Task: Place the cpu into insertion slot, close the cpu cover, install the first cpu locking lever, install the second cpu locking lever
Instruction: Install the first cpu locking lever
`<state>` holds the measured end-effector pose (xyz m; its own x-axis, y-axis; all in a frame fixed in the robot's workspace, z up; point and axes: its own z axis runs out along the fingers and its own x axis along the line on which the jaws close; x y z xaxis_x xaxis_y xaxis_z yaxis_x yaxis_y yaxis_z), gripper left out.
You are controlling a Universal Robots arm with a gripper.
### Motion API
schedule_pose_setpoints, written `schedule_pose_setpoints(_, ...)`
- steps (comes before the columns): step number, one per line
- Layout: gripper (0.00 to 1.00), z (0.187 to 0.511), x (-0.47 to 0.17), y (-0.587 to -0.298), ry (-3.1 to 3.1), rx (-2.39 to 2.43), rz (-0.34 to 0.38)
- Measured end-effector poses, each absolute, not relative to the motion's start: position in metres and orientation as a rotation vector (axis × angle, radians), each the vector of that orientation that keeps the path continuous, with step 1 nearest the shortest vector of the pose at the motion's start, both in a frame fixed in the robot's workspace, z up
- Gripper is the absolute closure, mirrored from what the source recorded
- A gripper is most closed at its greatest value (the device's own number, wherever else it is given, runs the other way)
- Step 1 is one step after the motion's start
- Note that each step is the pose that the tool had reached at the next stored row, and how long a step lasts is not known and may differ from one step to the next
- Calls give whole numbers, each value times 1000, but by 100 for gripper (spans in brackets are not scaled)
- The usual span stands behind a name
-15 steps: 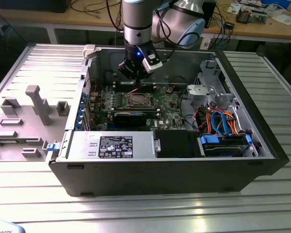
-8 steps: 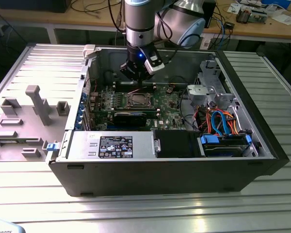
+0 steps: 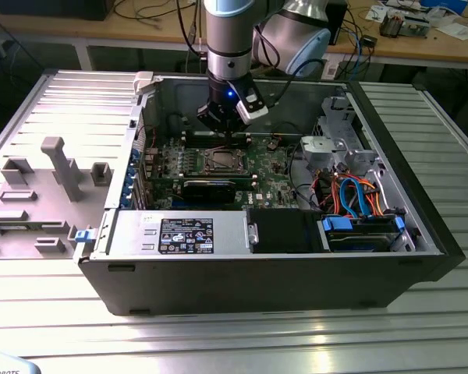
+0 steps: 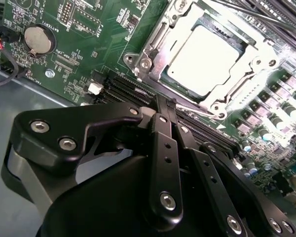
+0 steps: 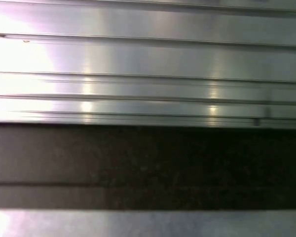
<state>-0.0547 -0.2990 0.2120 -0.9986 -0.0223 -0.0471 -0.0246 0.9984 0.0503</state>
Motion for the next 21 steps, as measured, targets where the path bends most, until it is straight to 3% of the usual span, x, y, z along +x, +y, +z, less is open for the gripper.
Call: schedule_pose_setpoints(21, 89, 206, -51, -299, 3094, -18, 78)
